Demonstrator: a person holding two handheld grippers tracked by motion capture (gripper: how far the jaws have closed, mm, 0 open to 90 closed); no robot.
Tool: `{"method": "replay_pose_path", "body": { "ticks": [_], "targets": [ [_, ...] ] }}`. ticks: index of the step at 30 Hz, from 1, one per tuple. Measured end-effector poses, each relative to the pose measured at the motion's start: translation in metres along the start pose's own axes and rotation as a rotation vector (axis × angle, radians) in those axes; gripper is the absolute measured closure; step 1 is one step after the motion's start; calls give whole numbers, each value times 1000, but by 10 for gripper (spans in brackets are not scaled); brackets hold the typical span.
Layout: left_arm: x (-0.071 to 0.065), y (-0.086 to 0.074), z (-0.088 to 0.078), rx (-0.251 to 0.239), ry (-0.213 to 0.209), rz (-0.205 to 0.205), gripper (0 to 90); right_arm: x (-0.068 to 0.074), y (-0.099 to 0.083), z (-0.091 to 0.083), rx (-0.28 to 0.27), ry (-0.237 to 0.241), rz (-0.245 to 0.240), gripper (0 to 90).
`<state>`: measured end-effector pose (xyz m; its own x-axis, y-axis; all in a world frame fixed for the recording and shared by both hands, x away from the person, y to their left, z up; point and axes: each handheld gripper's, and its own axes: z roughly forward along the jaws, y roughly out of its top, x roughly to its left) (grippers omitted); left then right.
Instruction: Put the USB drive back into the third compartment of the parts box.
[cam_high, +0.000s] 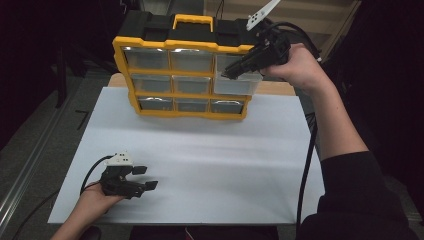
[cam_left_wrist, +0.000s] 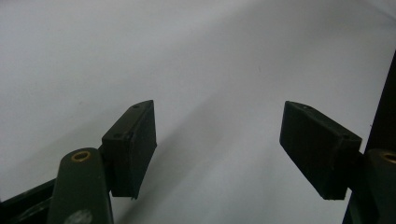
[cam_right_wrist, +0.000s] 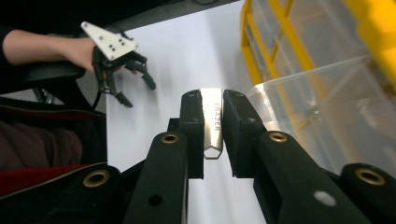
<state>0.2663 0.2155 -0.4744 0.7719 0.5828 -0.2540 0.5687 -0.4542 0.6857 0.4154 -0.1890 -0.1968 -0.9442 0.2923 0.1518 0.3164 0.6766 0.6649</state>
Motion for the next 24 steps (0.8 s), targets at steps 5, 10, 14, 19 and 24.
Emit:
{"method": "replay_pose_path", "body": {
  "ticks": [5, 10, 14, 19, 24],
  "targets": [
    [1, 1, 1, 12, -5, 10, 285, -8, 2, -5, -5, -28, 26, 762],
    [1, 0, -1, 0, -3, 0, 285, -17, 4, -7, 4, -57, 51, 762],
    [0, 0, -1, 7, -3, 10, 285, -24, 5, -5, 7, -77, 74, 762],
    [0, 0, -2, 9, -2, 9, 285, -33, 4, -1, 18, -94, 91, 762],
    [0, -1, -2, 2, -2, 4, 285, -42, 0, 4, 11, -102, 114, 761]
  ]
}}
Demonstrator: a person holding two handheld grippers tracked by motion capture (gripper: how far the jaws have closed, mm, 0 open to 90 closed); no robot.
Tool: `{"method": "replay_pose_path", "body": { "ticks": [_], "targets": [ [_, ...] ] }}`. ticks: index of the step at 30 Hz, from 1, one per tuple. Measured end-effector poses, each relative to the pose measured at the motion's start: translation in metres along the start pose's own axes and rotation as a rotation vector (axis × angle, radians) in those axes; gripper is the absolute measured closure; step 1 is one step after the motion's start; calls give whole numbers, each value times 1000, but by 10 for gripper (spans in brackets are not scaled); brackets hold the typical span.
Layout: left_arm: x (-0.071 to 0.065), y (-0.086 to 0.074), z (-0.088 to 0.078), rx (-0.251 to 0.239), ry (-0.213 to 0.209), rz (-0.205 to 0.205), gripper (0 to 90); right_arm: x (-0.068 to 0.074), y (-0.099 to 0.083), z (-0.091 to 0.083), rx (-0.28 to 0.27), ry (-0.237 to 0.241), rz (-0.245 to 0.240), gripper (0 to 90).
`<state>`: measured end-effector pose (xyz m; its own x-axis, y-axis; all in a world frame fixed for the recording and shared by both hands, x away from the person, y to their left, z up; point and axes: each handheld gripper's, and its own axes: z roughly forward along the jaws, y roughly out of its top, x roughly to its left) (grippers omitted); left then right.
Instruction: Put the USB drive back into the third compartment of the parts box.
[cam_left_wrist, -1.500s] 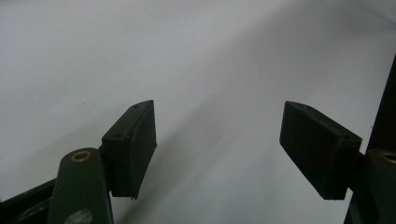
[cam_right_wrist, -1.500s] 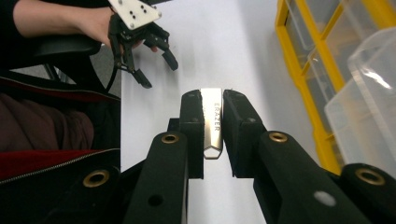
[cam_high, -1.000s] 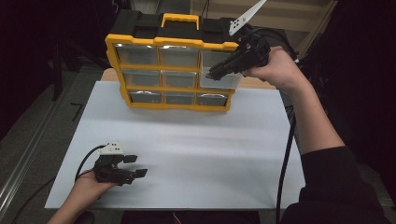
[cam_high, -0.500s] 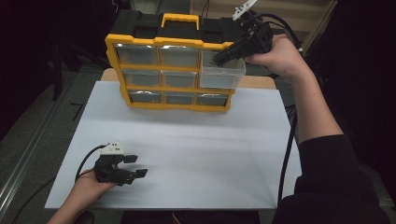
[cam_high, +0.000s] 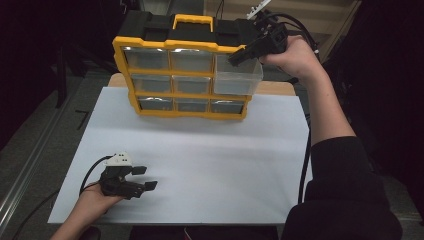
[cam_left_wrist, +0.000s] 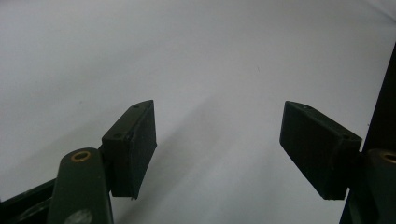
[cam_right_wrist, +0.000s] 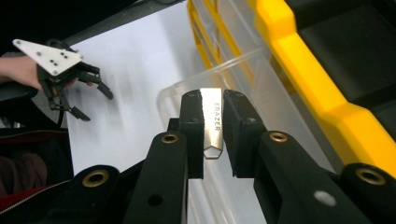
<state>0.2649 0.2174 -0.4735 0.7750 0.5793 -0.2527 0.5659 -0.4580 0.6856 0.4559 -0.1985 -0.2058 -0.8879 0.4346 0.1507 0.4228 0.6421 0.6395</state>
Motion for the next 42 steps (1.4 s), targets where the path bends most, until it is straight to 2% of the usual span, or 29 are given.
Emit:
{"method": "replay_pose_path", "body": {
  "ticks": [5, 8, 12, 18, 19, 21, 25, 27, 29, 31, 37, 42],
  "targets": [
    [0, -1, 0, -8, -1, -8, 285, -7, -4, 5, 2, -12, 32, 749],
    [0, -1, 0, -6, 0, -8, 285, -9, -6, 6, -11, -19, 71, 650],
    [-1, 0, 0, 2, 3, 0, 285, -6, -8, 2, -21, -25, 76, 585],
    [0, 0, 0, 3, 4, -1, 285, 10, -11, -8, -67, 9, 33, 428],
    [-1, 0, 1, 3, 4, -2, 285, 13, -12, -8, -69, 13, 33, 410],
    [-1, 0, 1, 4, 4, -1, 285, 20, -12, -10, -65, -9, 40, 391],
    [-1, 0, 1, 5, 5, -2, 285, 30, -17, -12, -91, 7, 31, 301],
    [-1, 0, 1, 6, 5, -2, 285, 35, -20, -12, -83, 17, 30, 262],
    [-1, 0, 1, 5, 5, -3, 286, 39, -23, -11, -85, 30, 14, 260],
    [-1, 0, 1, 6, 5, -2, 285, 42, -25, -11, -90, 36, 29, 264],
    [-1, 0, 1, 5, 7, -1, 285, 57, -32, -6, -75, 40, 1, 266],
    [0, 0, 1, 7, 9, 0, 285, 66, -41, -1, -70, 47, 0, 266]
  ]
}}
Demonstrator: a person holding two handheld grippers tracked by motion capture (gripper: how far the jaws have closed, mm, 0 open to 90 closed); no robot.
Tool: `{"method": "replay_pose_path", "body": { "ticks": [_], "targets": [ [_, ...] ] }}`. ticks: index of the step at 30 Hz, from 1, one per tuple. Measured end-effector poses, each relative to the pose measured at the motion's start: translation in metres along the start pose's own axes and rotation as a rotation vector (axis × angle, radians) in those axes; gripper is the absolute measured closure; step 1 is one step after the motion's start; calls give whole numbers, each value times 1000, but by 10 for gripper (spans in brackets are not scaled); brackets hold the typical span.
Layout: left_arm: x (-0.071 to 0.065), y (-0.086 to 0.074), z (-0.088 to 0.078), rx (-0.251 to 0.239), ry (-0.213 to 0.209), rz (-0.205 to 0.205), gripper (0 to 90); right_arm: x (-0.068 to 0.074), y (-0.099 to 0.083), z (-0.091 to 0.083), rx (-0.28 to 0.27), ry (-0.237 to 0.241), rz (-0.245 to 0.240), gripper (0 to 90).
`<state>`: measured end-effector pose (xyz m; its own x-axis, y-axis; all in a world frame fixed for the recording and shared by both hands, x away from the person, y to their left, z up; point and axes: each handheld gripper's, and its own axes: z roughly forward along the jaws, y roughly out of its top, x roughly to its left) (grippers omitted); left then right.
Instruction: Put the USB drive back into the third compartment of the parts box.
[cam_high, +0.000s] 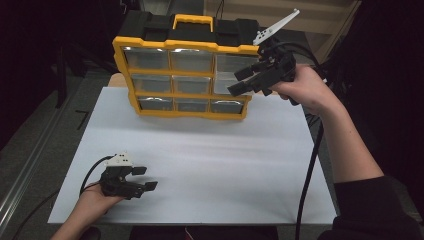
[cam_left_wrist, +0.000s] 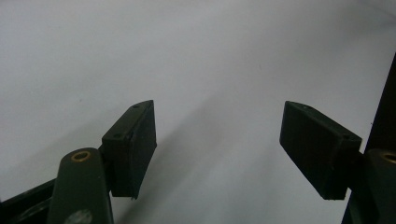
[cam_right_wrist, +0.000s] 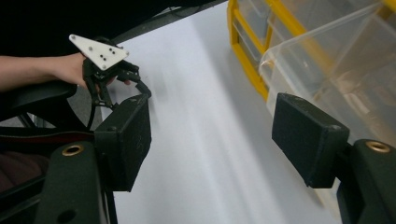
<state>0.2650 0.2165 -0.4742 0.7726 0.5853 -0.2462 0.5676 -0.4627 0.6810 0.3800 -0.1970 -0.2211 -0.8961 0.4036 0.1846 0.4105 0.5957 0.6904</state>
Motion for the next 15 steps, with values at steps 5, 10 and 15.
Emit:
{"method": "replay_pose_path", "body": {
  "ticks": [5, 10, 15],
  "targets": [
    [0, 0, 0, 1, -2, 0, 285, 7, -10, 8, 10, -1, -5, 266],
    [1, 0, 0, -5, -1, -2, 285, 9, -23, 19, 8, 19, -8, 266],
    [1, 0, 0, -3, -1, -2, 285, 10, -34, 27, 8, 19, 9, 266]
  ]
}}
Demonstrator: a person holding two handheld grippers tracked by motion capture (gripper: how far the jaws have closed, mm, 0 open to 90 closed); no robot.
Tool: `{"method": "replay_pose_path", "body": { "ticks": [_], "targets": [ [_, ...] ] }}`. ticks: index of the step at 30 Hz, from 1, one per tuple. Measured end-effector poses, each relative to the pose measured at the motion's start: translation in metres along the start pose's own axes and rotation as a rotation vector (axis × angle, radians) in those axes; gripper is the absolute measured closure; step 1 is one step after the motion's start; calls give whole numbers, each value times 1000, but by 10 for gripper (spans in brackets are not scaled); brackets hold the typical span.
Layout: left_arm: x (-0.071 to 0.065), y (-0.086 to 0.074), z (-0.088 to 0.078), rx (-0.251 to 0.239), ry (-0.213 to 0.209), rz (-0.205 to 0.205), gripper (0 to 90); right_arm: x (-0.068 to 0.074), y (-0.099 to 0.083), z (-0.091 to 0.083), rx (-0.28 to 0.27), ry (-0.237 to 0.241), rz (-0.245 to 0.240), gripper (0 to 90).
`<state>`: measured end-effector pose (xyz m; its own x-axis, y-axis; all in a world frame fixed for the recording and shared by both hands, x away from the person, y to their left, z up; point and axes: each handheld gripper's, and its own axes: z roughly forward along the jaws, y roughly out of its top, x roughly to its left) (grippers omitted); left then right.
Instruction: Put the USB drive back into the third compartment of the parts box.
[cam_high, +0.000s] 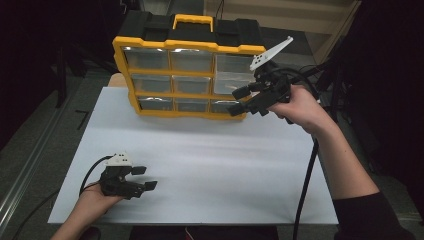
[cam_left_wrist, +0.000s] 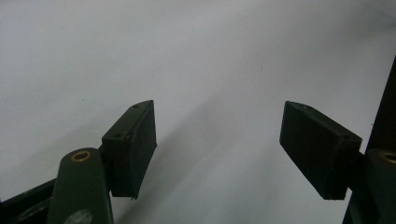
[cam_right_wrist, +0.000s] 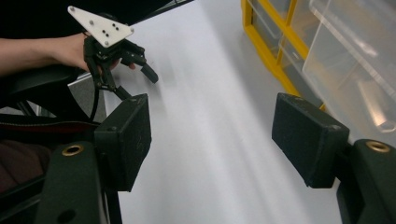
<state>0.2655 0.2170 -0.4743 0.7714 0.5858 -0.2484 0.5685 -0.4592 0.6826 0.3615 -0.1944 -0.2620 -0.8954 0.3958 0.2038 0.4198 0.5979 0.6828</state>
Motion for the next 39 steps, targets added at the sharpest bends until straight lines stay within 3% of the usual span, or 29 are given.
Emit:
{"method": "replay_pose_path", "body": {
  "ticks": [13, 39],
  "targets": [
    [0, 0, 0, 0, 0, 1, 285, 0, -35, 34, 33, 7, 39, 274],
    [0, 0, 0, 3, 0, 1, 285, 1, -103, 88, 32, -8, 125, 277]
  ]
}}
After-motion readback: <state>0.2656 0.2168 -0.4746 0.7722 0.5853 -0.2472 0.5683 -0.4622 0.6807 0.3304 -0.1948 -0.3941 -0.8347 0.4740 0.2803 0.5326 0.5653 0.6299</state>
